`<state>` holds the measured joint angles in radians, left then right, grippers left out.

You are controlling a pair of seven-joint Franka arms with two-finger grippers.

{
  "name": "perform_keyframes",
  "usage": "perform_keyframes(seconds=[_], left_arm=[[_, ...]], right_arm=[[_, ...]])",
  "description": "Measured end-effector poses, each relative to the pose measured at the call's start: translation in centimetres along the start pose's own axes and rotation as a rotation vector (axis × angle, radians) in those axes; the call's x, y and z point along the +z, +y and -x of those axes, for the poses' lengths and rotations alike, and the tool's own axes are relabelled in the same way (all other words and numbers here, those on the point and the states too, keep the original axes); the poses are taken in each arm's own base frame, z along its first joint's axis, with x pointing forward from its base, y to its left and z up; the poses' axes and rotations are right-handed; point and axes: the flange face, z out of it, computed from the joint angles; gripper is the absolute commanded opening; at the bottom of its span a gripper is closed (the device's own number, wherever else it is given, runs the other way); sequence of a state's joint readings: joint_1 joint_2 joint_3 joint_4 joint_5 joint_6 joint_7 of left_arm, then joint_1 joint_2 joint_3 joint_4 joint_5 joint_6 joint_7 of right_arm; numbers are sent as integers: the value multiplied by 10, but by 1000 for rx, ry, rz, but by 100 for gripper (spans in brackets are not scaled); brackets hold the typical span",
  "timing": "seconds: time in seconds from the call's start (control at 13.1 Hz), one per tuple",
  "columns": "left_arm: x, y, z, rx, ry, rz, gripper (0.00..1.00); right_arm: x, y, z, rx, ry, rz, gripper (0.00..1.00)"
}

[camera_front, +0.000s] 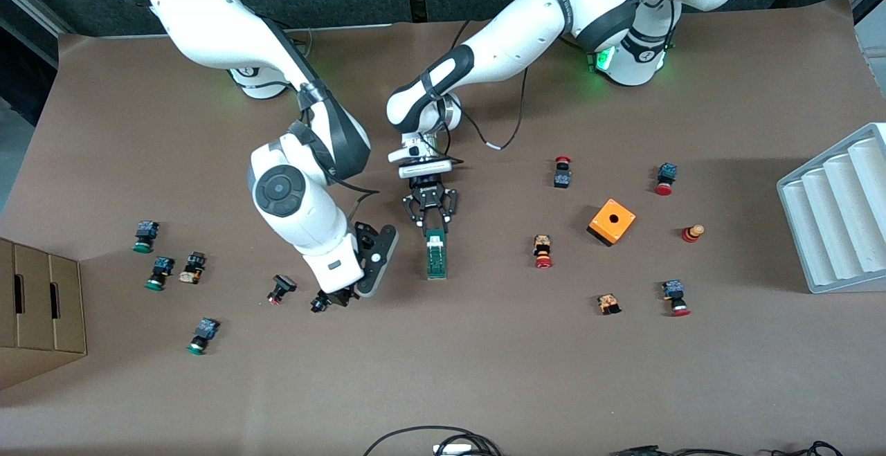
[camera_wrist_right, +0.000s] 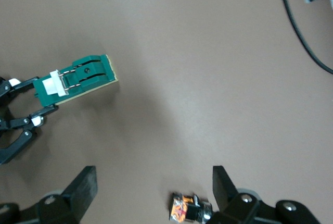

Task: Close load switch with both arms
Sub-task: 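Reach the right gripper toward the white switch handle, then grasp the white handle with the right gripper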

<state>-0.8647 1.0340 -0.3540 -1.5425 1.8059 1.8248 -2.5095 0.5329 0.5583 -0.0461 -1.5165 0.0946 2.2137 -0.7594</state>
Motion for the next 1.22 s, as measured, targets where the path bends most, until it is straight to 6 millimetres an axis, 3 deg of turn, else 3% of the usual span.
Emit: perform_keyframes(seconds=[0.23, 0.46, 0.92, 1.22], left_arm=[[0, 0, 0, 0, 0, 0, 29], [0, 0, 0, 0, 0, 0, 29], [0, 0, 0, 0, 0, 0, 29], [0, 0, 0, 0, 0, 0, 29]], right_arm=[[26, -29, -20, -49, -17, -20, 99], [39, -56, -38, -94, -25, -31, 99], [55, -59, -36, -101, -48, -41, 99], [71, -75, -43, -126, -64, -56, 99]])
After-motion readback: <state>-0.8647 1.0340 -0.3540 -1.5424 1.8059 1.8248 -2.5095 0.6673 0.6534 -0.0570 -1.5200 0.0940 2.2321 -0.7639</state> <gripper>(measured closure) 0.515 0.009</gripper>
